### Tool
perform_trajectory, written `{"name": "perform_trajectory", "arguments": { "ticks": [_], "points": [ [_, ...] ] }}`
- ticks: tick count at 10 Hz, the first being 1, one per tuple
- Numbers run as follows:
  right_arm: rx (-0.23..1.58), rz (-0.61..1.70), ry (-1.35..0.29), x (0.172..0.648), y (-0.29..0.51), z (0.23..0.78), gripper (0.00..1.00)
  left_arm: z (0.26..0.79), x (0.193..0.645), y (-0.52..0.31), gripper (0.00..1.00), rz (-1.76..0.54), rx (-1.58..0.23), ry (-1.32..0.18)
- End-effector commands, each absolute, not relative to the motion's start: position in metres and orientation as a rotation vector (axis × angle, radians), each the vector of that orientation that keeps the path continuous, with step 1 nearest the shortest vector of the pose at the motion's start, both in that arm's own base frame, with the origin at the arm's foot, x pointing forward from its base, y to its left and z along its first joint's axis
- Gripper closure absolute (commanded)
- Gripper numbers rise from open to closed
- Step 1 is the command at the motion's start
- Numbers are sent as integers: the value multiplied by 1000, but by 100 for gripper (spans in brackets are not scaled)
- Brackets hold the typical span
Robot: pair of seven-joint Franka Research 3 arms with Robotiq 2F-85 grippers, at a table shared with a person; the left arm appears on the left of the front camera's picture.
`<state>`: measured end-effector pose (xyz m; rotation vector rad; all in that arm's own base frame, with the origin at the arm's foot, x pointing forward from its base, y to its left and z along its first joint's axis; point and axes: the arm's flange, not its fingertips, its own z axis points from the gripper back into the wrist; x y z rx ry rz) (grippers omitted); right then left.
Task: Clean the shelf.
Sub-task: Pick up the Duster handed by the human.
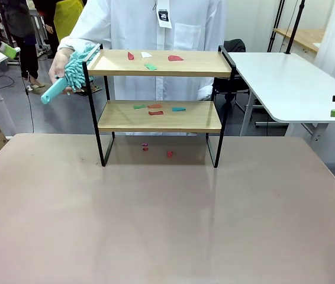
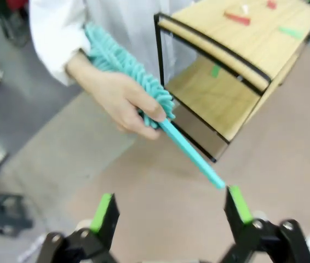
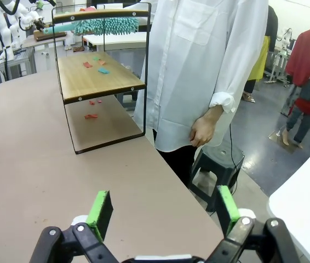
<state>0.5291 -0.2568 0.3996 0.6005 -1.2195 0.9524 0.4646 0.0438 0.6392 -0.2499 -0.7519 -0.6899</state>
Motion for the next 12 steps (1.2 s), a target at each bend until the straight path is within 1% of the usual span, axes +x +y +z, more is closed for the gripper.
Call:
{"name": "perform_trajectory", "arguments": {
  "ticks": [1,2,3,4,5,7,8,9,10,12],
  "points": [
    [594,935,-1211,530,-252,406,0,641,449,7,0,-564,-203,-642],
    [594,935,-1211,530,-252,406,0,637,446,-19,0,-492,-147,-546],
    [594,935,-1211,530,-252,406,0,632,442,-35,0,-521,-134,-526],
    [594,935,-1211,530,-252,406,0,629,441,-41,0,-564,-157,-527],
    [594,935,-1211,530,-252,406,0,636,445,-23,0,-532,-136,-587],
    [594,935,-1211,530,-252,406,0,636,445,-23,0,-532,-136,-587],
    [594,935,-1211,530,-252,406,0,631,443,-38,0,-534,-143,-559],
    [594,935,-1211,530,-252,406,0,617,443,-47,0,-552,-74,-559],
    [594,935,-1211,530,-252,406,0,605,450,-58,0,-498,-16,-557],
    [594,935,-1211,530,-252,406,0,587,461,-71,0,-418,38,-599]
  ]
}}
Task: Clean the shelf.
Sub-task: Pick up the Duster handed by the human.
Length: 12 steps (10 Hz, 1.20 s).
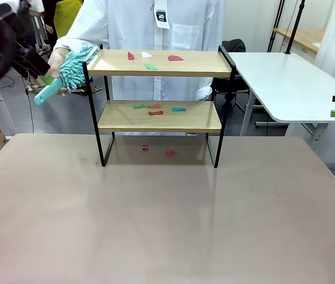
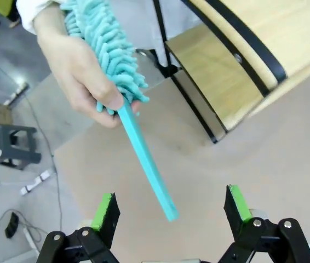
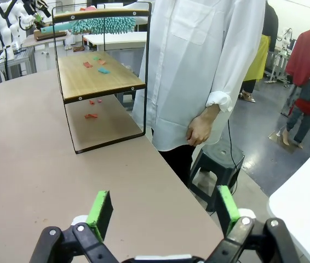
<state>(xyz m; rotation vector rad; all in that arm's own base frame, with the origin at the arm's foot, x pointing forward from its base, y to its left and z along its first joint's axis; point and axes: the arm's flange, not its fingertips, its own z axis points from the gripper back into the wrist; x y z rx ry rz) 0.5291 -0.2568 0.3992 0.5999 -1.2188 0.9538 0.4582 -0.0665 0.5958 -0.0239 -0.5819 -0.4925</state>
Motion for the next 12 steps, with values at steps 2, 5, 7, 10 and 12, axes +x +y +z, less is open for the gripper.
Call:
{"name": "perform_trajectory", "arguments": {
  "ticks": [2,5,7,10,12],
  "points": [
    [594,935,-1211,530,-252,406,0,567,467,-74,0,-360,24,-586],
    [594,935,-1211,530,-252,406,0,550,472,-72,0,-303,19,-581],
    [594,935,-1211,530,-252,406,0,542,473,-73,0,-274,-2,-578],
    [594,935,-1211,530,-252,406,0,539,473,-70,58,-250,-1,-595],
    [594,935,-1211,530,-252,406,0,539,472,-70,100,-247,-6,-605]
  ]
}}
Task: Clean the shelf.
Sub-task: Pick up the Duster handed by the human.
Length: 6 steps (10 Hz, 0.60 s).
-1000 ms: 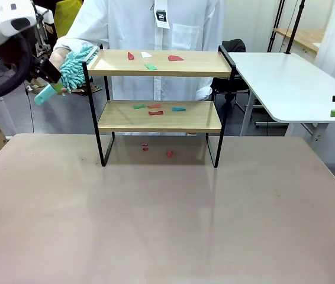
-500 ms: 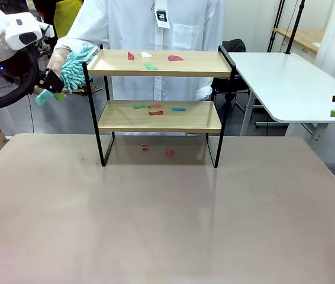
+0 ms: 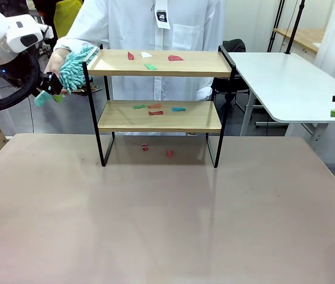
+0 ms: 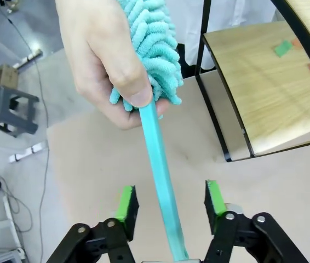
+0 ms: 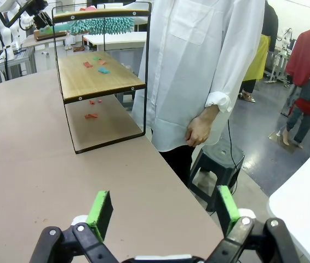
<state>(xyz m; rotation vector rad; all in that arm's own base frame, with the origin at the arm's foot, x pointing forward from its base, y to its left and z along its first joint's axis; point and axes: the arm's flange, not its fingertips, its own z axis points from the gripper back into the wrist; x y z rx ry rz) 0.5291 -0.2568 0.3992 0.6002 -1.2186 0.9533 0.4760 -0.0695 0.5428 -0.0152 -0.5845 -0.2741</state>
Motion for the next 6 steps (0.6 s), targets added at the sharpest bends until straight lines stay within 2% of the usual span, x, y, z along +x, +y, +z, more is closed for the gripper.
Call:
{"name": "perform_trajectory", "arguments": {
  "ticks": [1,2,4,6],
  "points": [
    [594,935,-1211,530,-252,406,0,538,473,-70,100,-248,-6,-604],
    [594,935,-1211,530,-252,406,0,538,473,-70,85,-246,-5,-608],
    [594,935,-1211,530,-252,406,0,541,471,-68,100,-229,-5,-625],
    [594,935,-1211,530,-252,406,0,540,471,-69,100,-223,-4,-617]
  ]
}}
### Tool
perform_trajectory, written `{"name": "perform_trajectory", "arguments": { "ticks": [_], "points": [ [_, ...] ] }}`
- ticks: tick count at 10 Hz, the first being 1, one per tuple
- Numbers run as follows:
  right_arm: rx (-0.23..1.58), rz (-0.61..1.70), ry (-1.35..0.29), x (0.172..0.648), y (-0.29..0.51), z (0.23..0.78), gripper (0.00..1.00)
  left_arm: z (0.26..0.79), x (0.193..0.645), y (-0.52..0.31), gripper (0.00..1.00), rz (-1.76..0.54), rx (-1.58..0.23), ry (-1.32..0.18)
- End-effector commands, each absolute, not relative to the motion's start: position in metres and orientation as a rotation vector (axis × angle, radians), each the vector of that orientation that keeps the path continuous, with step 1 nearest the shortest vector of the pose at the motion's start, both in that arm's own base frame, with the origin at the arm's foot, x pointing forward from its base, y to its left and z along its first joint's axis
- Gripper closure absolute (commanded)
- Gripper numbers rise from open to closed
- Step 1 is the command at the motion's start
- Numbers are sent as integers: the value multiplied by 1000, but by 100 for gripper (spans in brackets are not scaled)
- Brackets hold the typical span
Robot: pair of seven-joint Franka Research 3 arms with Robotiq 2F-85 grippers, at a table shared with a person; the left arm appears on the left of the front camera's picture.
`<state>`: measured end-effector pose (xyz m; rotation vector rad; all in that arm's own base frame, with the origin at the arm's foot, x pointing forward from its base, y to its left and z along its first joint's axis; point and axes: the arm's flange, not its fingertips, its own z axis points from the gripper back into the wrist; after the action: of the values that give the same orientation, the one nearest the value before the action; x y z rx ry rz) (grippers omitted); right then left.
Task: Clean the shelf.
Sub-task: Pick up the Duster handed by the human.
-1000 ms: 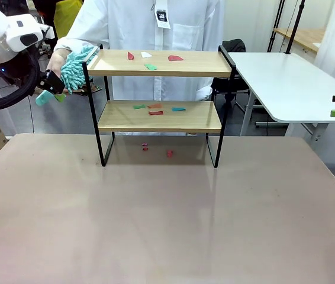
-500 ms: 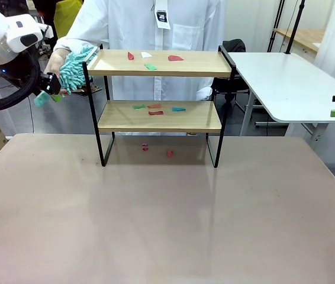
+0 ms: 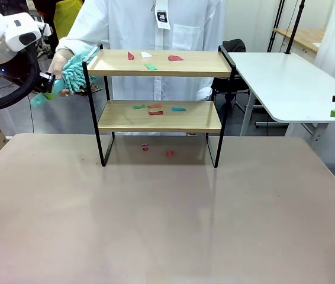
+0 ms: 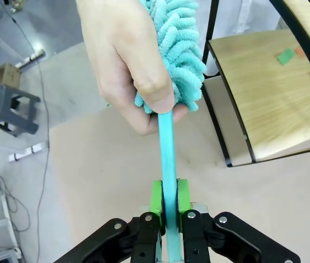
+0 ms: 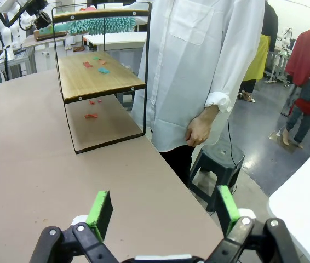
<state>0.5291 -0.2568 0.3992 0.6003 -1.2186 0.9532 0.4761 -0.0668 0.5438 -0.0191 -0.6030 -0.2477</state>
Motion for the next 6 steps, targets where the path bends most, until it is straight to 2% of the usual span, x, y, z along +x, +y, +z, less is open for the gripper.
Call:
{"name": "perform_trajectory", "arguments": {
  "ticks": [1,4,6],
  "points": [
    [594,935,-1211,530,-252,406,0,540,471,-70,100,-209,-3,-612],
    [594,935,-1211,530,-252,406,0,541,470,-68,100,-134,-15,-610],
    [594,935,-1211,530,-252,406,0,542,475,-67,100,-217,-28,-599]
  ]
}}
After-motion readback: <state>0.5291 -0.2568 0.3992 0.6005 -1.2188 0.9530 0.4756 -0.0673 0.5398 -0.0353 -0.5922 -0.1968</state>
